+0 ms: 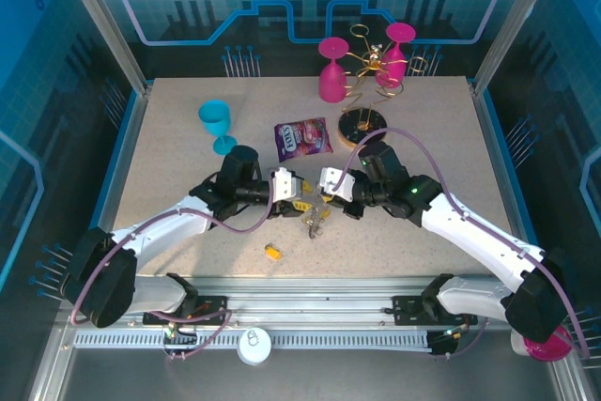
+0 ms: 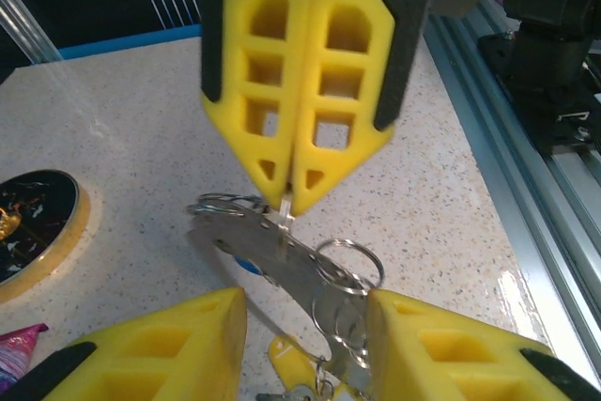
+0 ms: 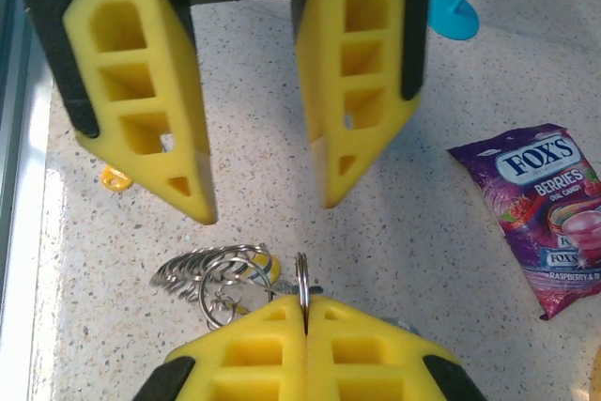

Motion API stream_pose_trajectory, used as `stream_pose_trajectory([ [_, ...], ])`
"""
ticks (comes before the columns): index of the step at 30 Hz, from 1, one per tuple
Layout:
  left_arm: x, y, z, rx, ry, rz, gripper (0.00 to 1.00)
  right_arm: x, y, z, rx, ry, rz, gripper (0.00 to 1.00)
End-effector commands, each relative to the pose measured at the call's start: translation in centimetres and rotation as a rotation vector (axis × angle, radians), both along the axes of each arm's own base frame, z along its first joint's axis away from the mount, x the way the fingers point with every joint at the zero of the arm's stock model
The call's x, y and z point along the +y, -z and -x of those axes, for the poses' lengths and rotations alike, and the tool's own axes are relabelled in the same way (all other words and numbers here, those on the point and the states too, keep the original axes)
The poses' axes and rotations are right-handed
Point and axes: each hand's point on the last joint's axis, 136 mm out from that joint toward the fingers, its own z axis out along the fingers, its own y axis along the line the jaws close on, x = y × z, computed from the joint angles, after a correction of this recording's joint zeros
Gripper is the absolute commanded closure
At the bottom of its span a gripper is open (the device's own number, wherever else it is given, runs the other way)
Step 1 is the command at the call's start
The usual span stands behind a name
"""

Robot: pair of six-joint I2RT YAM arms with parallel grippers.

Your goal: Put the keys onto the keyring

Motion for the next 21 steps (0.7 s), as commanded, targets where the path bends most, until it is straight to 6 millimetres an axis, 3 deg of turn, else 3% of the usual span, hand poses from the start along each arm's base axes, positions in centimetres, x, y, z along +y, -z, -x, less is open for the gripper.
stream_pose_trajectory([
  [1, -0.2, -0.9, 0.0, -0.027, 0.006, 0.035, 0.62, 0.8, -1.5, 0.2, -0.015, -0.044, -0.022, 1.0],
  [21, -0.5, -0.4, 0.8, 0.014, 0.069, 0.037, 0.77, 2.5, -2.6, 0.6, -0.014, -0.098, -0.112, 1.0],
])
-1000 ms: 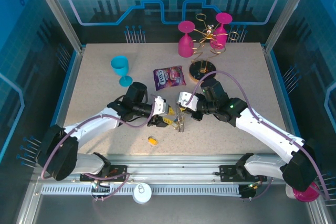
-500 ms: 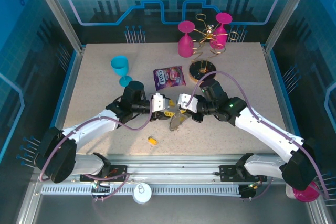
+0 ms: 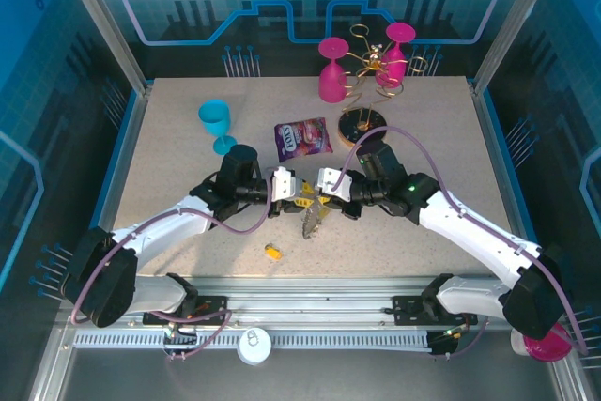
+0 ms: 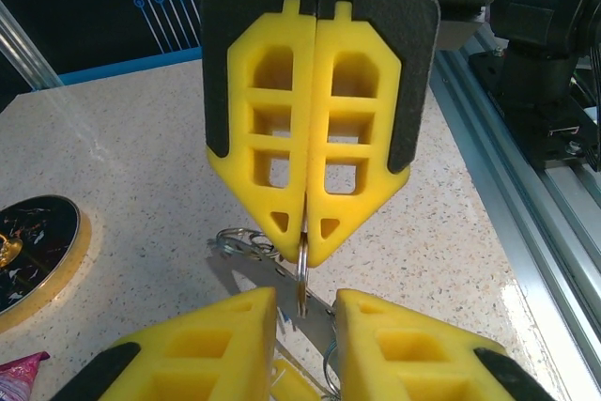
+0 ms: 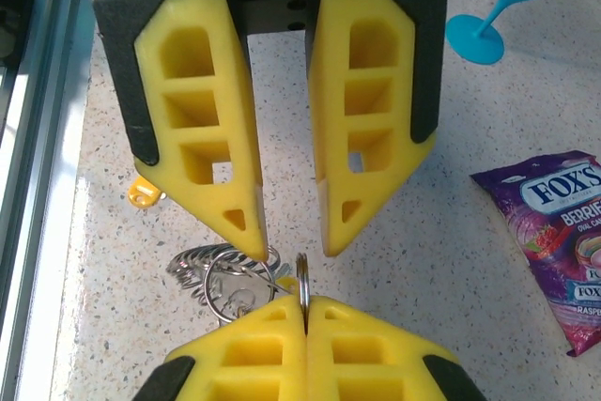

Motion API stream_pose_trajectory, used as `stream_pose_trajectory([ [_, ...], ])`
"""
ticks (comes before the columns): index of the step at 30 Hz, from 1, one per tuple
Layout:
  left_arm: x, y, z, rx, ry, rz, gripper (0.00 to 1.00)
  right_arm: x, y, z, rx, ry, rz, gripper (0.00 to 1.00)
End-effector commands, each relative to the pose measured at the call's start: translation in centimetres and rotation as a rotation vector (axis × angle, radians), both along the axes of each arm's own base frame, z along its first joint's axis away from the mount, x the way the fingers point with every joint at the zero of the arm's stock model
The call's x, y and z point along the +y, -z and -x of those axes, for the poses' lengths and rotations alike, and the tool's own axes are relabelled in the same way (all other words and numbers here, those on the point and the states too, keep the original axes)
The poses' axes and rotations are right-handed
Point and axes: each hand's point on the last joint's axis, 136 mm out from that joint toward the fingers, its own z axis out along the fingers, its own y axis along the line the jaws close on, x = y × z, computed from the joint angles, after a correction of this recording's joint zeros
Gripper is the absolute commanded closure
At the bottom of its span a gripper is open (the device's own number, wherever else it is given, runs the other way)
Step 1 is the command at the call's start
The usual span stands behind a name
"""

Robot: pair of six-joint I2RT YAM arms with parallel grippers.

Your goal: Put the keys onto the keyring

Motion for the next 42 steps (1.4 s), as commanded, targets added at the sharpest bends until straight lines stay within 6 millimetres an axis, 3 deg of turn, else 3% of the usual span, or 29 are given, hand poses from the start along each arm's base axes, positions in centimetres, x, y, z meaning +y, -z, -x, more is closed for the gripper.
stream_pose_trajectory([
  [1, -0.2, 0.3, 0.6, 0.032, 0.04, 0.004, 0.77, 1.5, -2.2, 0.2, -0.034, -0.045, -0.078, 1.0],
  [10, -0.1, 0.5, 0.5, 0.024, 0.036, -0.005, 0.87, 1.8, -2.1, 0.7, -0.016, -0.072, -0.094, 1.0],
  [24, -0.2, 0.3, 0.6, 0.023, 0.044, 0.005, 0.89, 2.3, -2.1, 0.6, -0.003, -0.083, -0.114, 1.0],
  [29, -0.1, 0.4, 0.4, 0.016, 0.031, -0.001, 1.0, 2.1, -1.9, 0.2, -0.007, -0.057, -0.109, 1.0],
  [34, 0.3, 0.3, -0.5, 0.071, -0.068, -0.022, 1.0, -0.1, -1.5, -2.2, -0.08, 0.138, -0.076, 0.64],
  [35, 0.5, 0.1, -0.7, 0.103, -0.099, -0.023, 1.0, -0.5, -1.9, -2.5, -0.095, 0.167, -0.078, 0.61],
  [37, 0.8, 0.1, -0.7, 0.191, -0.158, -0.05, 1.0, -1.6, -0.8, -2.5, -0.086, 0.232, -0.062, 0.57],
  [42, 1.9, 0.4, -0.4, 0.318, -0.323, -0.176, 1.0, -2.3, -0.7, -2.1, -0.031, 0.317, -0.1, 0.56],
])
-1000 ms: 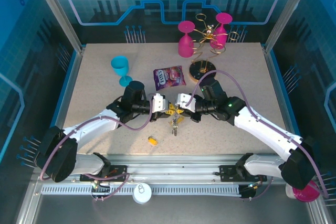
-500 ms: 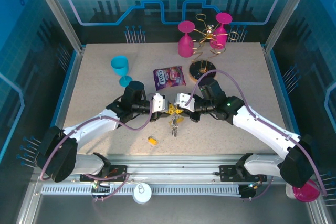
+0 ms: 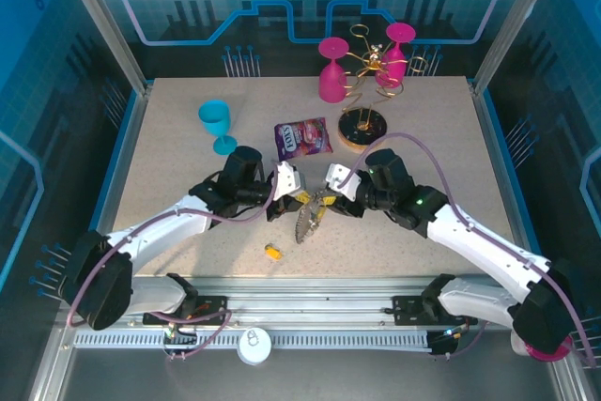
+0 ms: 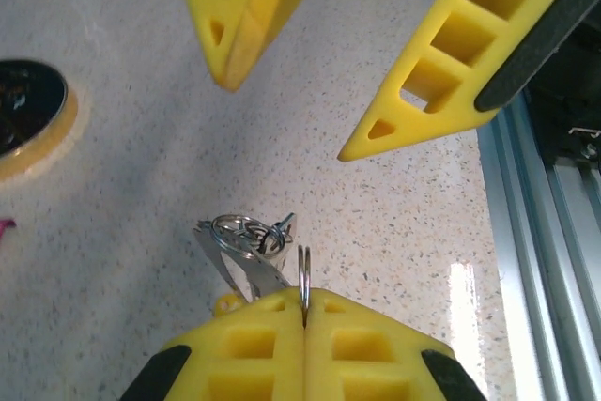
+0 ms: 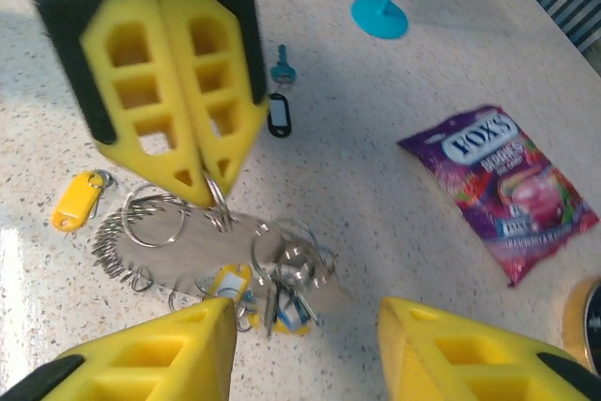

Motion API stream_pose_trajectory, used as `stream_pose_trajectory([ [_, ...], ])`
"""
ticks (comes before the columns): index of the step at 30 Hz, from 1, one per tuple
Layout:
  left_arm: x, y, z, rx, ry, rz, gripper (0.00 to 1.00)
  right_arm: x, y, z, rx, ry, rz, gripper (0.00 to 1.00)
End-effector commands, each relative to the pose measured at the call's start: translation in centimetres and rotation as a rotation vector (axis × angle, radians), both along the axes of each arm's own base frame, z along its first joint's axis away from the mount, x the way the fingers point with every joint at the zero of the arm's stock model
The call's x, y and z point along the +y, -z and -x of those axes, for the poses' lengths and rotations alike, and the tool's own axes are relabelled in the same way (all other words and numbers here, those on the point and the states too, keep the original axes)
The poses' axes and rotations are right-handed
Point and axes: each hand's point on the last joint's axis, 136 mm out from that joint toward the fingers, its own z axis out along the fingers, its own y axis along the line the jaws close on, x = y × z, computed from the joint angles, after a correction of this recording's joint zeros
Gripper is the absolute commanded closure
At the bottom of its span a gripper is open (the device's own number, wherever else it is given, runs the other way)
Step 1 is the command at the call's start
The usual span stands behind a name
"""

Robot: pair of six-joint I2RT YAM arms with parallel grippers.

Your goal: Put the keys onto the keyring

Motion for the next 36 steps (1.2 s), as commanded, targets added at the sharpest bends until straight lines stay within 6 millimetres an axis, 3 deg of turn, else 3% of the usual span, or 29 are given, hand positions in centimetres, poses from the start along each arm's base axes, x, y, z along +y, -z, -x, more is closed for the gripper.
stream_pose_trajectory([
  [1, 1.1, -1.6, -0.1, 0.088, -0.159, -0.078, 1.0, 0.0, -0.7, -0.2, 0.017, 0.081, -0.06, 0.56],
  [12, 1.7, -5.4, -2.9, 0.245, -0.457, -0.265, 1.0, -1.2, -1.2, 0.4, 0.046, 0.182, -0.143, 0.56],
  [17, 1.7, -5.1, -3.6, 0.38, -0.556, -0.446, 1.0, -0.1, -1.0, 1.2, 0.104, 0.155, -0.238, 0.57],
  [20, 1.7, -4.5, -3.6, 0.44, -0.579, -0.549, 1.0, 1.0, -0.7, 1.4, 0.102, 0.119, -0.299, 0.52],
  [30, 0.0, -4.8, -3.0, 0.537, -0.574, -0.493, 1.0, 2.0, 2.8, -0.9, 0.025, 0.136, -0.262, 0.46],
  [36, 0.1, -4.4, -1.6, 0.701, -0.632, -0.51, 1.0, 2.9, 2.7, -1.9, -0.014, 0.124, -0.278, 0.47],
])
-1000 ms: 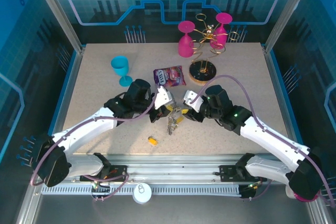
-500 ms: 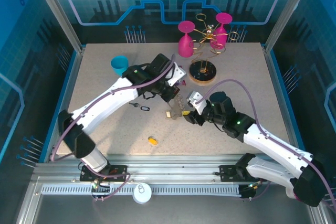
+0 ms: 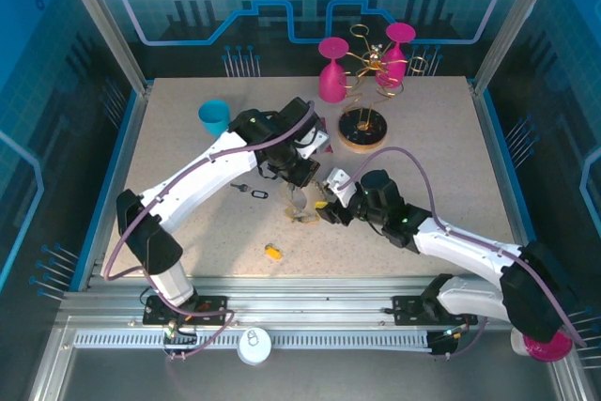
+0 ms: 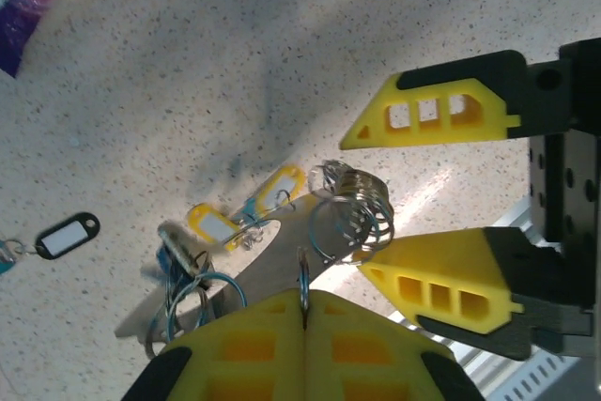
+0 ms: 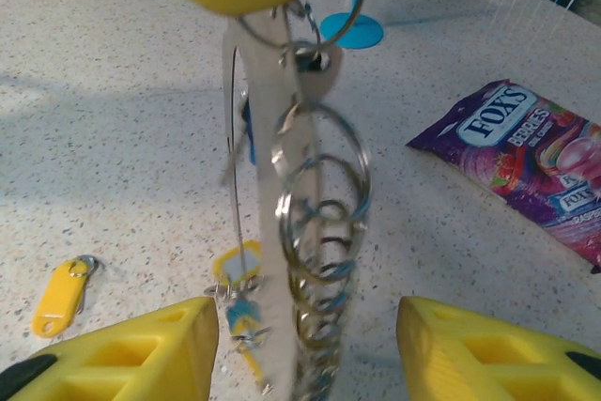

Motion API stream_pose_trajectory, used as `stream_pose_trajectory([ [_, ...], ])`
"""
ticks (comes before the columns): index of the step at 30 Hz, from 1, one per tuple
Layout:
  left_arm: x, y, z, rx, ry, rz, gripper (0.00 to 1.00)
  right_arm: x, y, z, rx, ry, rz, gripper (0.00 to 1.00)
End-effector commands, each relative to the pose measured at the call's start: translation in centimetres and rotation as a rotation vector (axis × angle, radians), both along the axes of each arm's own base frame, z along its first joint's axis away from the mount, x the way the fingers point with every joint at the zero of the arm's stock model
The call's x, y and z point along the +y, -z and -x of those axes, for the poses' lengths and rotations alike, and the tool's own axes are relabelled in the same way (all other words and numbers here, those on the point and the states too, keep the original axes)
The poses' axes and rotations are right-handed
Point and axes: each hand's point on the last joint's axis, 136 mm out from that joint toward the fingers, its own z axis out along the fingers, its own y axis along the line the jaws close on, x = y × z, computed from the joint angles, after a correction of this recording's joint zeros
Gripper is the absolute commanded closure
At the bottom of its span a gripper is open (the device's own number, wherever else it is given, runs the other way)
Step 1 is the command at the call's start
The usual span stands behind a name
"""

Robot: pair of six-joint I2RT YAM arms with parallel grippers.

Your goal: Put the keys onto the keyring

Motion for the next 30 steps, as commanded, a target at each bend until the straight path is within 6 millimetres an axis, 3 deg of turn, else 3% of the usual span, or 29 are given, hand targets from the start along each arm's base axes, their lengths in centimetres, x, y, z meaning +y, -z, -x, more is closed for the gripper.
stream_pose_trajectory([
  [1, -0.4, 0.0, 1.9, 0.149, -0.086, 0.029, 1.0, 0.9, -1.6, -0.9, -0.09, -0.005, -0.039, 0.48],
  [8, -1.5, 0.3, 3.1, 0.375, -0.285, 0.142, 1.0, 0.8, -1.7, -1.8, -0.13, 0.012, -0.006, 0.49],
  [14, -1.4, -0.8, 2.8, 0.492, -0.443, 0.239, 1.0, -2.0, -2.3, -2.3, -0.19, 0.088, 0.087, 0.47],
  [17, -1.2, -0.7, 3.0, 0.565, -0.531, 0.252, 1.0, -2.9, -3.1, -1.2, -0.208, 0.056, 0.102, 0.45],
  [21, -1.9, -1.3, 3.2, 0.676, -0.61, 0.335, 1.0, -3.5, -4.1, 1.8, -0.291, -0.061, 0.104, 0.44],
  [27, -2.4, -2.2, 2.3, 0.813, -0.738, 0.486, 1.0, -2.9, -7.6, 3.9, -0.553, -0.153, 0.021, 0.59],
  [30, -2.4, -2.4, 1.9, 0.87, -0.797, 0.551, 1.0, -2.4, -7.7, 4.2, -0.6, -0.185, 0.025, 0.65],
])
